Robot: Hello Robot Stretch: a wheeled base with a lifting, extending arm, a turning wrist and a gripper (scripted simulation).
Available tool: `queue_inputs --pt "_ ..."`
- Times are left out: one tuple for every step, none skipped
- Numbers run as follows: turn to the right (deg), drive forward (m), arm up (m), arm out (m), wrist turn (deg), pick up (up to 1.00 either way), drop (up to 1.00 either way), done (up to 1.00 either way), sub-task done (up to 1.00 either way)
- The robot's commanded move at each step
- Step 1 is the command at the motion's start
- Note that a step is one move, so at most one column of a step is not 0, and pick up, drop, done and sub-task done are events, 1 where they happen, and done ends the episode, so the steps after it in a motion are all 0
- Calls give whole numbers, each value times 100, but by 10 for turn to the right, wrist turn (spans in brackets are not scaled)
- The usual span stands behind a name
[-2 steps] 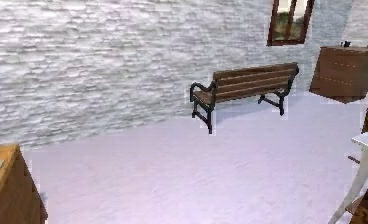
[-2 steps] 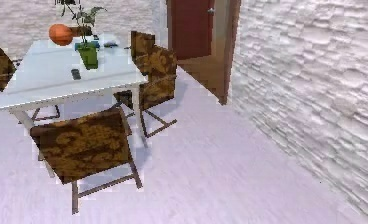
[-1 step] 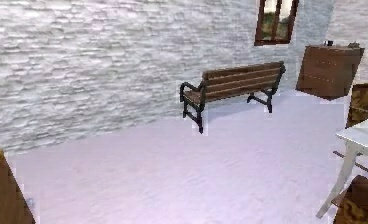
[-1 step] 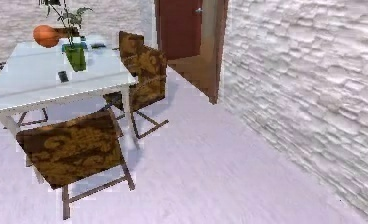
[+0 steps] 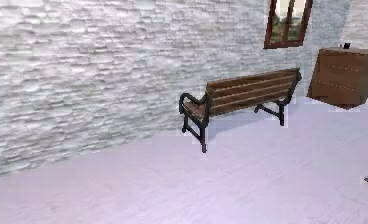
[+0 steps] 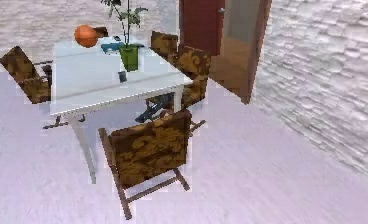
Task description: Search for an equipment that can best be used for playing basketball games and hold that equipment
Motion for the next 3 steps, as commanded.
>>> queue_inputs --pt "150 0 0 0 0 0 0 0 0" --pt "0 60 0 0 0 0 0 0 0" --pt "270 0 0 0 0 0 0 0 0"
